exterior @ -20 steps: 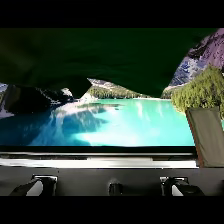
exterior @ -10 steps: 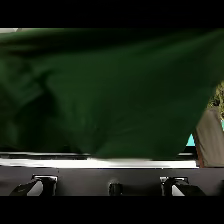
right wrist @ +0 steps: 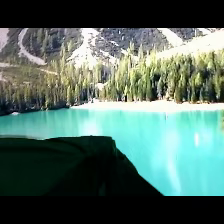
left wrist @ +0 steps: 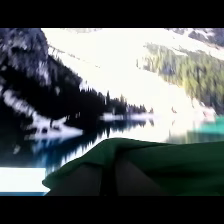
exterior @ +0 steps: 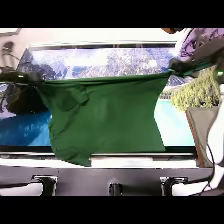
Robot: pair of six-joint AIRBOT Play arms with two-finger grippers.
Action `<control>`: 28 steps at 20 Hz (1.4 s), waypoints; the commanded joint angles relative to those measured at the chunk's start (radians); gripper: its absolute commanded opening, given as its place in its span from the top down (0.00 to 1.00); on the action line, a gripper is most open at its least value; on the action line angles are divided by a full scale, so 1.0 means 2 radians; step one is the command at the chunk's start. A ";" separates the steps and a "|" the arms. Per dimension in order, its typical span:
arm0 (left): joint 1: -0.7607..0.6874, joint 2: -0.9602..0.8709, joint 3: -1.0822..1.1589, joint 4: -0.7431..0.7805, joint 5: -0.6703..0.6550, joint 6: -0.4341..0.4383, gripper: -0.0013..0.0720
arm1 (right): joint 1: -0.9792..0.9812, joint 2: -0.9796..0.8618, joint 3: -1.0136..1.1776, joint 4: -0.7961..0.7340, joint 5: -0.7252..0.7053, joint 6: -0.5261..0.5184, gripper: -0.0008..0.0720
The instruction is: Fold the clothes and pants, and hang the long-sleeved shirts on hangers.
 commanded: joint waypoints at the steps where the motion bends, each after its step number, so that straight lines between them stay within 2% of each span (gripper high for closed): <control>1: -0.026 -0.103 0.025 -0.005 0.130 0.005 0.96 | 0.000 -0.078 -0.002 0.004 0.095 -0.010 0.95; 3: -0.031 -0.134 0.053 -0.005 0.148 0.005 0.96 | 0.000 -0.093 -0.002 0.004 0.117 -0.010 0.95; 6: -0.031 -0.143 0.063 -0.004 0.145 0.005 0.96 | 0.000 -0.097 -0.002 0.003 0.109 -0.014 0.95; 13: -0.017 -0.143 0.058 0.013 -0.011 0.005 0.96 | 0.000 -0.114 -0.002 -0.002 0.001 -0.013 0.95; 18: -0.017 -0.153 0.036 0.028 -0.086 0.005 0.96 | 0.000 -0.160 -0.002 0.000 -0.060 -0.006 0.95; 25: -0.017 -0.179 0.024 0.027 -0.098 0.004 0.96 | 0.004 -0.184 -0.002 0.024 -0.111 0.005 0.95; 26: -0.017 -0.181 0.024 0.027 -0.097 0.004 0.96 | 0.010 -0.188 -0.003 0.021 -0.120 0.005 0.94; 27: -0.017 -0.183 0.024 0.026 -0.096 0.004 0.95 | 0.017 -0.191 -0.003 0.016 -0.124 0.004 0.86; 28: -0.017 -0.183 0.024 0.023 -0.094 0.004 0.90 | 0.024 -0.194 -0.003 0.013 -0.123 -0.001 0.86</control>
